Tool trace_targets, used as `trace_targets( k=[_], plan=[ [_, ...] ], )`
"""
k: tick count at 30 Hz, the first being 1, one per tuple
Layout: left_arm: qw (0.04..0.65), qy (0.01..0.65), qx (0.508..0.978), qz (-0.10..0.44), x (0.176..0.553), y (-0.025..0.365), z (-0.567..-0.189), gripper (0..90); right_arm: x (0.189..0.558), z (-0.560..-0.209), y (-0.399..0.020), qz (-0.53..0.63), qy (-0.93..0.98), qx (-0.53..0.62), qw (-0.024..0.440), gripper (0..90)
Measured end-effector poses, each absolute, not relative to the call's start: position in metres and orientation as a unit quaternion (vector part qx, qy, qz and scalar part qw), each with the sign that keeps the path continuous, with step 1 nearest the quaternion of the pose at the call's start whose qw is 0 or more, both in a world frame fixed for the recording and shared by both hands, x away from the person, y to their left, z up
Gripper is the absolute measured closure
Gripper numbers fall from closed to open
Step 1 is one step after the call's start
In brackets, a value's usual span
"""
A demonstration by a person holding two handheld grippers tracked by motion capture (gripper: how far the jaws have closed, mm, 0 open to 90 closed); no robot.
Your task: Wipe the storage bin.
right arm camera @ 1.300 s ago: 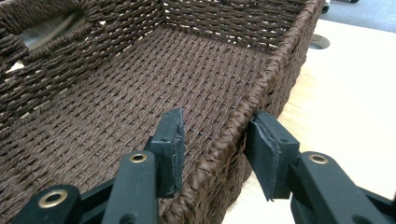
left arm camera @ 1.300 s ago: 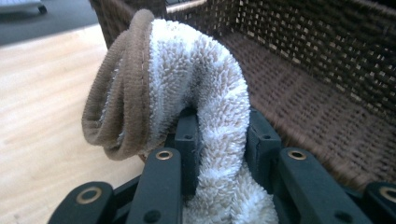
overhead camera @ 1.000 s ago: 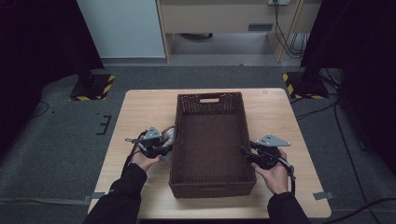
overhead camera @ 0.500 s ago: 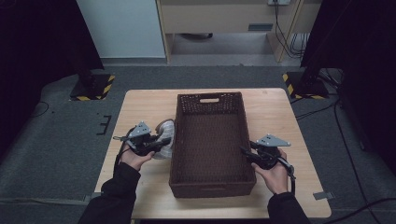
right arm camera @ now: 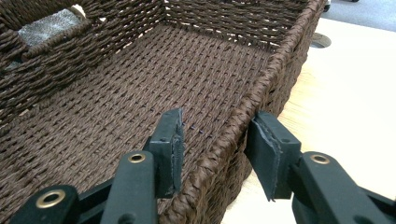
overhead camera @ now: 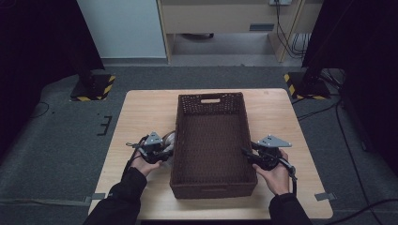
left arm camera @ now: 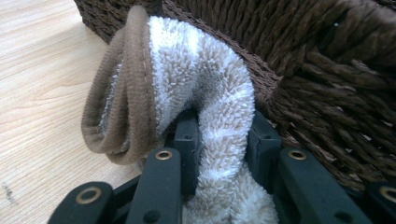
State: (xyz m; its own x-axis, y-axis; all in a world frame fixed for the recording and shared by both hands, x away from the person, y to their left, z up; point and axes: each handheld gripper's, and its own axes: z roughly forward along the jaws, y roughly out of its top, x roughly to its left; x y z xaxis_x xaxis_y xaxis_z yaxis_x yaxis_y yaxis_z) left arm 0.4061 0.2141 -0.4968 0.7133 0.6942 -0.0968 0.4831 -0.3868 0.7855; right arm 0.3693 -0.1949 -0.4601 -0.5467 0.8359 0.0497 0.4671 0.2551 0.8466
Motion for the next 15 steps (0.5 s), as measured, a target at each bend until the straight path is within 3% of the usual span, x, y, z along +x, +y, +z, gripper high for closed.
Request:
trace_targets(
  k=[6,15],
  plan=[
    [0.454,0.366,0.803,0.124,0.401,0.229,-0.478,69.1,0.369,-0.460,-0.194,0.436,0.761,0.429,0.214,56.8],
    [0.480,0.337,0.799,0.133,0.377,0.236,-0.453,68.9,0.367,-0.458,-0.188,0.419,0.754,0.452,0.226,65.0]
  ],
)
